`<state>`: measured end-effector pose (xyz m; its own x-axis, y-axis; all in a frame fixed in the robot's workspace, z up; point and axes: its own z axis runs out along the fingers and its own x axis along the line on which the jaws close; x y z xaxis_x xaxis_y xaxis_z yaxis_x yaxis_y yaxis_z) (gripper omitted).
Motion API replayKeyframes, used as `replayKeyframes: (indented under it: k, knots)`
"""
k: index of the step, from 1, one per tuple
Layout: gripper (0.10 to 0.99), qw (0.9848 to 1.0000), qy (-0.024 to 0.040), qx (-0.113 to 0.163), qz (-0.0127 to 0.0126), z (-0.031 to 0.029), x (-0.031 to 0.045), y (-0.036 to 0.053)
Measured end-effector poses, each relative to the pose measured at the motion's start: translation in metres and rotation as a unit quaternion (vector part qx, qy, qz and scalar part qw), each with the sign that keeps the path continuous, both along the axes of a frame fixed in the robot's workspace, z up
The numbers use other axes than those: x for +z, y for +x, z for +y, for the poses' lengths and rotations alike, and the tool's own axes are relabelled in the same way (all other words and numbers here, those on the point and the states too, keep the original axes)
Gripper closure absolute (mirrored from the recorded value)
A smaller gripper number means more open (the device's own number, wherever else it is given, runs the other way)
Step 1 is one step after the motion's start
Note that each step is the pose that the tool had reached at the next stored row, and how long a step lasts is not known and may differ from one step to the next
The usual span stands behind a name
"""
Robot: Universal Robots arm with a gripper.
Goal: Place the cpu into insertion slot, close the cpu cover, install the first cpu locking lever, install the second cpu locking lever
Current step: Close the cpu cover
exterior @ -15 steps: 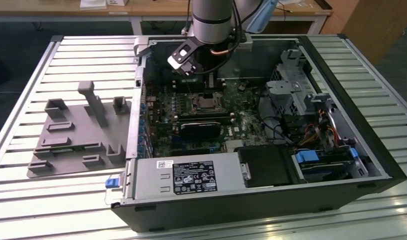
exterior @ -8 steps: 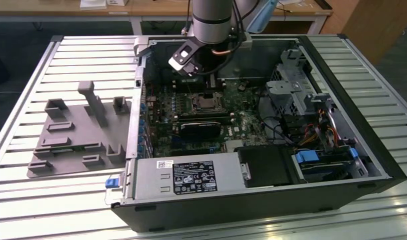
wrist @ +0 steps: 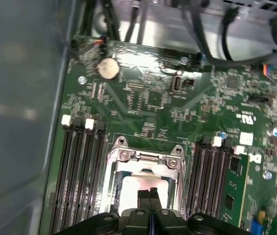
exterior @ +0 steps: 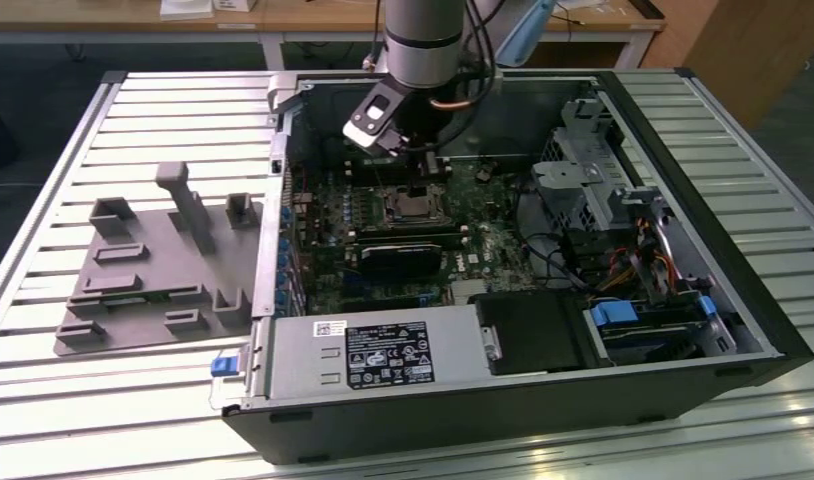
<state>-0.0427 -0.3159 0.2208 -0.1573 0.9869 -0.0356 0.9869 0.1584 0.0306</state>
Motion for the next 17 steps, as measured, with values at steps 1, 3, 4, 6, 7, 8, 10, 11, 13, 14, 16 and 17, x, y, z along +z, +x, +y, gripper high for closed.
replayKeyframes:
  k: [1, 3, 4, 6, 7, 8, 10, 11, 13, 14, 16, 17]
  knots:
    - [0.984, 1.0, -0.0001, 0.009, 0.0, 0.0, 0.0, 0.0]
    - [0.984, 0.9996, -0.0005, 0.028, 0.0, 0.0, 0.0, 0.0]
    - [0.984, 0.9993, -0.0007, 0.037, 0.0, 0.0, 0.0, 0.0]
    - [0.984, 0.9985, -0.001, 0.055, 0.0, 0.0, 0.0, 0.0]
    - [0.984, 0.998, -0.0012, 0.063, 0.0, 0.0, -0.0001, 0.0]
    - [0.984, 0.9974, -0.0015, 0.072, 0.0, 0.0, -0.0001, 0.0]
    - [0.984, 0.9958, -0.0018, 0.091, 0.0, 0.0, -0.0001, 0.0]
    - [0.984, 0.995, -0.002, 0.1, 0.0, 0.0, -0.0002, 0.0]
    - [0.984, 0.993, -0.0022, 0.118, 0.0, 0.0, -0.0002, 0.0]
    - [0.984, 0.9919, -0.0022, 0.127, -0.0001, 0.0, -0.0003, 0.0]
    - [0.984, 0.9894, -0.0025, 0.145, 0.0, 0.0, -0.0003, 0.0]
    - [0.984, 0.988, -0.0026, 0.154, -0.0001, 0.0, -0.0004, 0.0]
